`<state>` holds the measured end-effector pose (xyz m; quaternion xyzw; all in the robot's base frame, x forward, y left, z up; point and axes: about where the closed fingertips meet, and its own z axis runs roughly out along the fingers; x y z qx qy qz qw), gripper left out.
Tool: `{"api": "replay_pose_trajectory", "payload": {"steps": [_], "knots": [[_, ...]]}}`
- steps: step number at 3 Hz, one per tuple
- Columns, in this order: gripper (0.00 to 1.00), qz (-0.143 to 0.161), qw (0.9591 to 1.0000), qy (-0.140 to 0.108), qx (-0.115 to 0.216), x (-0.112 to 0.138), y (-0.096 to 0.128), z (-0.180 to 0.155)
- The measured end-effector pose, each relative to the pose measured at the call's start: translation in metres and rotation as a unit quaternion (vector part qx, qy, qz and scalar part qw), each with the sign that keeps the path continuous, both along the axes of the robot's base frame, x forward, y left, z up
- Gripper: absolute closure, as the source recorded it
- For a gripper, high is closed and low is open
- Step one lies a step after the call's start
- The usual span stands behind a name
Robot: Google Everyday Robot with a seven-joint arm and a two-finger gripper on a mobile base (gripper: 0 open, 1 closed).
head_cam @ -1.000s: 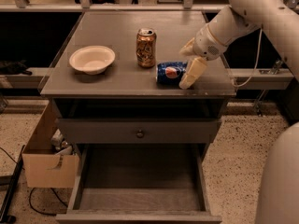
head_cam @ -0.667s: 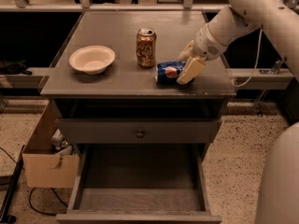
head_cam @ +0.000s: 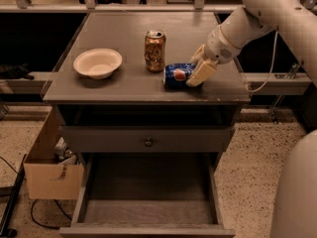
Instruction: Place pepsi can into middle drawer
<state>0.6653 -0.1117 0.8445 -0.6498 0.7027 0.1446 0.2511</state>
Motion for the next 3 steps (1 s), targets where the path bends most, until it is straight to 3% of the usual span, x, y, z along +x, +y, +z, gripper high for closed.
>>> {"api": "replay_pose_trajectory", "payload": {"steps": [1, 2, 3], "knots": [[1.0, 0.0, 1.0, 0.0, 0.0, 0.0, 0.0, 0.0], [1.0, -0.01, 0.9998, 0.011, 0.013, -0.007, -0.007, -0.006], [1.0, -0.029, 0.9992, 0.004, 0.028, -0.022, -0.018, 0.008]]}}
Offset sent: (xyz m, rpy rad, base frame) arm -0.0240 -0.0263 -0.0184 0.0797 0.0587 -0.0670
